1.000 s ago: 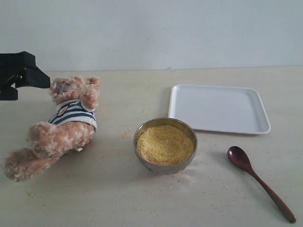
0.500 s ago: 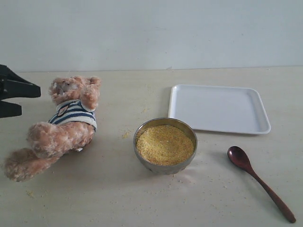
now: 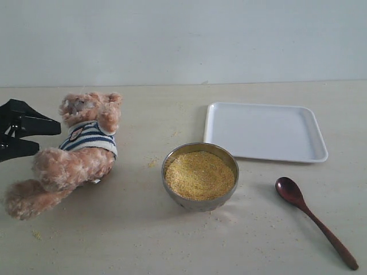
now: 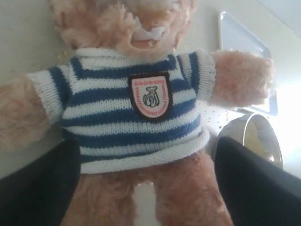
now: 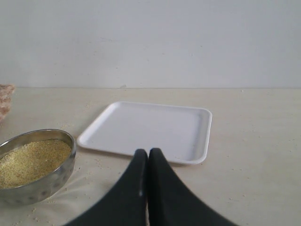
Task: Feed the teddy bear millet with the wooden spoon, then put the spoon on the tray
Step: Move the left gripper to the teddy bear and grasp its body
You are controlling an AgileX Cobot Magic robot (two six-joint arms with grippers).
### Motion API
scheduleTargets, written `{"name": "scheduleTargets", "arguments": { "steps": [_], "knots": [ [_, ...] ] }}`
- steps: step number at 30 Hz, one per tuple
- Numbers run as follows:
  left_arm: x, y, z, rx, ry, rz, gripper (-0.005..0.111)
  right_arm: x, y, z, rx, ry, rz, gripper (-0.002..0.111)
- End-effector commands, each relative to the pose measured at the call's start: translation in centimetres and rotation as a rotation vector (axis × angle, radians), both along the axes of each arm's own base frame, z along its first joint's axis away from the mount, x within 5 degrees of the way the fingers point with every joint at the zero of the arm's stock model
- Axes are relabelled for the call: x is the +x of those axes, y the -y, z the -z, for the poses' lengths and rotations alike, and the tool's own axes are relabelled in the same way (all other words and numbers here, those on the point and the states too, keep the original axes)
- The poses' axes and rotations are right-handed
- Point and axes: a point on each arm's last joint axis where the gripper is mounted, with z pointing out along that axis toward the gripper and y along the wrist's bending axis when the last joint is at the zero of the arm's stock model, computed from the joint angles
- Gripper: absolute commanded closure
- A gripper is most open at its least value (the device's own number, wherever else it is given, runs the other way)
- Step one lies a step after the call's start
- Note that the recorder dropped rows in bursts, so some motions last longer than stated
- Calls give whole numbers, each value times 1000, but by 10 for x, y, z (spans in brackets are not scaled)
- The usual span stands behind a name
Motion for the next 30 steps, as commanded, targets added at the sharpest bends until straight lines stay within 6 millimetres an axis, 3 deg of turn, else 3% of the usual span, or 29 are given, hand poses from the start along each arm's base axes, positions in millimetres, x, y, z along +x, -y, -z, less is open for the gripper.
{"name": "scheduleTargets", "arguments": {
  "steps": [1, 5, 8, 17, 23, 30],
  "knots": [
    [5, 10, 11, 39, 13, 31, 28, 0, 0, 0, 3, 10, 3, 108],
    [8, 14, 17, 80, -1, 13, 11, 0, 0, 0, 3, 10, 3, 108],
    [11, 21, 19, 115, 4, 14, 6, 0, 0, 0, 3, 10, 3, 108],
    [16, 33, 22, 220, 29, 0, 5, 0, 0, 0, 3, 10, 3, 108],
    [20, 34, 24, 195, 50, -32, 5, 0, 0, 0, 3, 10, 3, 108],
    [23, 53, 51, 207, 11, 26, 5, 0, 0, 0, 3, 10, 3, 108]
  ]
}}
